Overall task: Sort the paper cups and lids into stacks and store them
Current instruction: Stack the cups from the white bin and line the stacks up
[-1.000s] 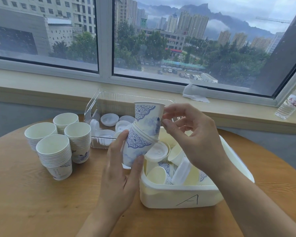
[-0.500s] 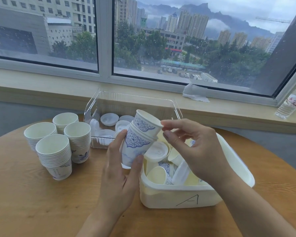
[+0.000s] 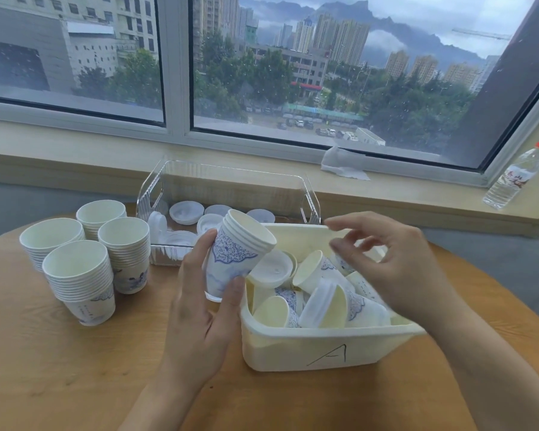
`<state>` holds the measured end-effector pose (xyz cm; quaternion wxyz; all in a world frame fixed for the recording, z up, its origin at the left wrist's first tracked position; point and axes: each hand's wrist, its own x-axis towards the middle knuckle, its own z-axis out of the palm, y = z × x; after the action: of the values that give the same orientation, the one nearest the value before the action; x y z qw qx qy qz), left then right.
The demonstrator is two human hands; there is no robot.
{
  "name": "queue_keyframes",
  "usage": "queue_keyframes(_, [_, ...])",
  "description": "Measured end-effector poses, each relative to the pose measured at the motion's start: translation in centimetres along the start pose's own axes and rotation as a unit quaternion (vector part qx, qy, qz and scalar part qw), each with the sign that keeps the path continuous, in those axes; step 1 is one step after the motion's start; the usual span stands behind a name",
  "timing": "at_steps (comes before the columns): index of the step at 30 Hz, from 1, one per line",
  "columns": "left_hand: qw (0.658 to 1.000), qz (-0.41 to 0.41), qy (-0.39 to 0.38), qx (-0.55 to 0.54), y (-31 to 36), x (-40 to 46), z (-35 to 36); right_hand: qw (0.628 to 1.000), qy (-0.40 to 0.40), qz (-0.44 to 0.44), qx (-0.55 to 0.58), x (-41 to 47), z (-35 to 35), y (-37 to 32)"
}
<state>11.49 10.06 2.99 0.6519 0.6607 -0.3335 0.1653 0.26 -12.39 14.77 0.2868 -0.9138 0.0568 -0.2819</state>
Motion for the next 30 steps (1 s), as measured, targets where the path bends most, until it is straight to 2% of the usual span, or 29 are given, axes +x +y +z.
queue_keyframes(3, [1.0, -0.004, -0.001, -0.005, -0.1, 0.0, 0.0, 0.993, 0.037, 0.068, -0.087, 0.1, -1.8, 3.1])
queue_keyframes(6, [1.0, -0.001, 0.002, -0.002, 0.1, 0.0, 0.1, 0.985, 0.048, 0.122, -0.113, 0.0, -2.2, 5.3])
queue_keyframes(15, [1.0, 0.007, 0.002, -0.016, 0.5, 0.0, 0.2, 0.979, 0.066, 0.139, -0.13, 0.4, -1.8, 6.0])
queue_keyframes(18, [1.0, 0.009, 0.006, -0.012, 0.5, -0.1, 0.2, 0.984, 0.119, 0.103, -0.082, 0.7, -2.4, 4.5])
queue_keyframes(22, [1.0, 0.011, 0.006, -0.008, 0.6, 0.0, 0.1, 0.978, 0.168, 0.035, 0.118, 1.4, -2.0, 0.4])
queue_keyframes(26, [1.0, 0.014, 0.009, -0.005, 0.7, 0.0, 0.0, 0.961, 0.145, -0.016, 0.233, 2.5, -0.5, -3.3])
queue_keyframes(30, [1.0, 0.012, 0.008, -0.007, 0.5, -0.1, 0.0, 0.965, 0.105, -0.024, 0.238, 3.2, 1.0, -4.6])
